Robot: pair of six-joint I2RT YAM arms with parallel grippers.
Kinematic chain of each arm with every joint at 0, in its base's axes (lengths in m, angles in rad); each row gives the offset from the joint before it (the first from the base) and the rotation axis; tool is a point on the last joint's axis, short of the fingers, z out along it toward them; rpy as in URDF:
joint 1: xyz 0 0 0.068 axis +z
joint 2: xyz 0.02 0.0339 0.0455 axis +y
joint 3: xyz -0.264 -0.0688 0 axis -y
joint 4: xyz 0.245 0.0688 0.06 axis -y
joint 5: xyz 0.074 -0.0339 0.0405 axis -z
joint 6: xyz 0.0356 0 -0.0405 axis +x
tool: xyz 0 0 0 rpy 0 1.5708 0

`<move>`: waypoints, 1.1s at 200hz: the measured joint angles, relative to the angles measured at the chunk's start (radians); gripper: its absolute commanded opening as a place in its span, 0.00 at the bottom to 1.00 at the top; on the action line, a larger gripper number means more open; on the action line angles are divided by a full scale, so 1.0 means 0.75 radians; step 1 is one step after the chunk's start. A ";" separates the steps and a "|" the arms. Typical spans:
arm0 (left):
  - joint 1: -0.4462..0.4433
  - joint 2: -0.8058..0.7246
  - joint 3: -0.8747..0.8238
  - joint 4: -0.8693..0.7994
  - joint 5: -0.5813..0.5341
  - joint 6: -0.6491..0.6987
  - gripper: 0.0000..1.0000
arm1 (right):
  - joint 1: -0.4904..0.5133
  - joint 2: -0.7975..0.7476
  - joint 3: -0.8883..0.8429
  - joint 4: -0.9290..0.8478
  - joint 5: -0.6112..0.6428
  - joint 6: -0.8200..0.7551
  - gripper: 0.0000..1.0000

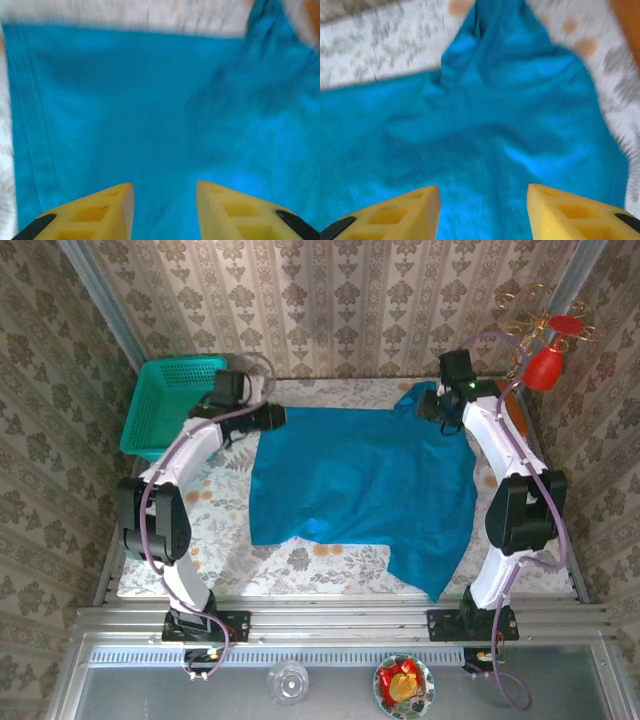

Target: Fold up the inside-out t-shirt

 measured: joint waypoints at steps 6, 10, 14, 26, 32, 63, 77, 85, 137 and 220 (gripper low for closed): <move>-0.021 -0.031 -0.075 -0.021 -0.024 0.005 0.37 | 0.000 -0.034 -0.082 0.003 -0.026 0.014 0.51; -0.034 -0.054 -0.117 -0.036 -0.036 0.006 0.37 | 0.000 -0.056 -0.129 -0.001 -0.040 0.021 0.51; -0.043 -0.074 -0.155 -0.047 -0.053 0.008 0.37 | 0.000 -0.077 -0.175 0.001 -0.054 0.027 0.51; -0.070 -0.174 -0.282 -0.088 -0.103 0.009 0.38 | 0.000 -0.161 -0.326 0.001 -0.102 0.055 0.52; -0.079 -0.235 -0.339 -0.108 -0.126 0.008 0.38 | 0.000 -0.211 -0.405 0.006 -0.128 0.068 0.52; -0.087 -0.533 -0.556 -0.196 -0.227 -0.040 0.40 | 0.000 -0.483 -0.739 -0.002 -0.211 0.124 0.53; -0.089 -0.619 -0.637 -0.221 -0.247 -0.080 0.40 | 0.000 -0.591 -0.853 -0.007 -0.229 0.146 0.53; -0.094 -0.651 -0.683 -0.232 -0.248 -0.100 0.40 | 0.000 -0.636 -0.900 -0.008 -0.240 0.156 0.53; -0.165 -0.658 -0.874 -0.274 -0.254 -0.192 0.45 | 0.000 -0.758 -1.051 -0.015 -0.278 0.209 0.54; -0.165 -0.476 -0.887 -0.235 -0.261 -0.195 0.43 | 0.000 -0.864 -1.212 -0.014 -0.312 0.319 0.56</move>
